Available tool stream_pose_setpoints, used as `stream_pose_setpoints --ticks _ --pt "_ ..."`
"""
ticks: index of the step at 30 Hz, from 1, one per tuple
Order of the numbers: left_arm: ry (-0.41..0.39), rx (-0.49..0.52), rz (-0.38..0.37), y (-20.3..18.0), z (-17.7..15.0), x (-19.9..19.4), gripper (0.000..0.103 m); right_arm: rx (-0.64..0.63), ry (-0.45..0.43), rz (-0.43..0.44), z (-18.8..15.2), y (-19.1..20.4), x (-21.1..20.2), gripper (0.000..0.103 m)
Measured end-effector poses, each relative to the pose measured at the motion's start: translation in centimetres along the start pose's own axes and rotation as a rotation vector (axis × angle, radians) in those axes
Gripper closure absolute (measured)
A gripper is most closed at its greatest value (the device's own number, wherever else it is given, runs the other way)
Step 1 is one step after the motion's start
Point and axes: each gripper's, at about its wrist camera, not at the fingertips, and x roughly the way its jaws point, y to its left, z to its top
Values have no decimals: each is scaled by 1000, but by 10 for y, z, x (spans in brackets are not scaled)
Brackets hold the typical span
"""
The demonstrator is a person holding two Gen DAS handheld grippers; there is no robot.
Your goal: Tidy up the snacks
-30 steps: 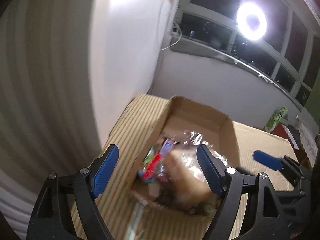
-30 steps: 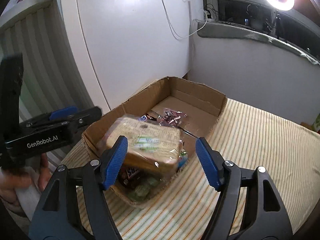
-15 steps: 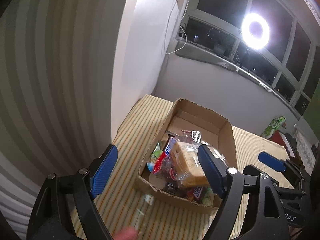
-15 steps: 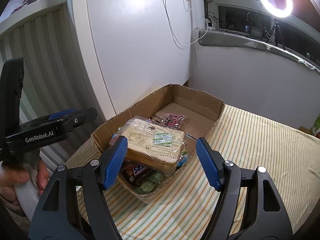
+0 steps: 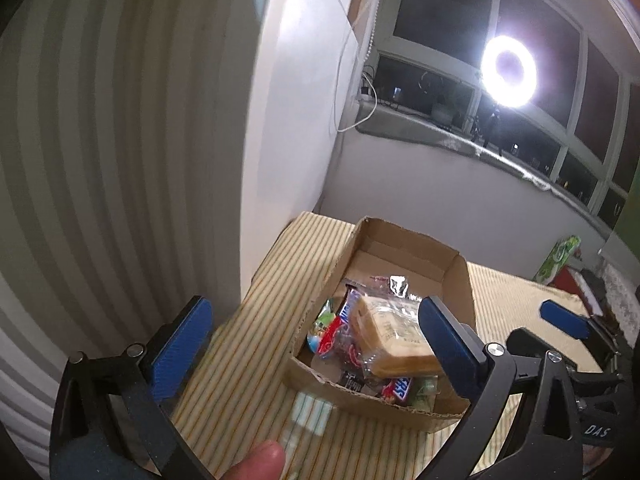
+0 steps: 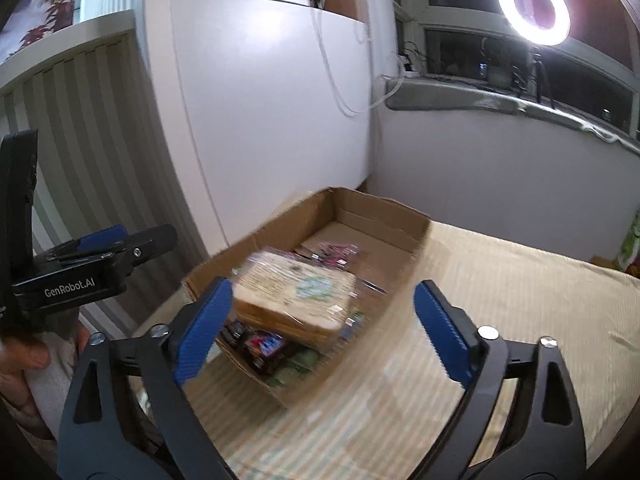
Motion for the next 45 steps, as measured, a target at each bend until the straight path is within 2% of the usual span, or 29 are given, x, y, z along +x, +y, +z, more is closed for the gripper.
stream_pose_setpoints --ticks 3,5,11,17,30,45 --pt "3 41 -6 -22 -3 1 1 43 -13 -59 -11 -29 -23 4" --pt "12 85 -26 -49 -7 2 1 73 -20 -108 -19 -49 -39 0" --pt "17 257 -114 -142 -29 -9 1 197 -55 -284 -50 -119 -106 0" --pt "8 341 -181 -193 -44 -29 1 225 -92 -326 -56 -135 -139 0" --pt "-66 337 -201 -191 -42 -69 1 173 -123 -319 -52 -115 -157 0" --pt "-84 314 -206 -185 -42 -82 1 139 -114 -305 -46 -102 -153 0"
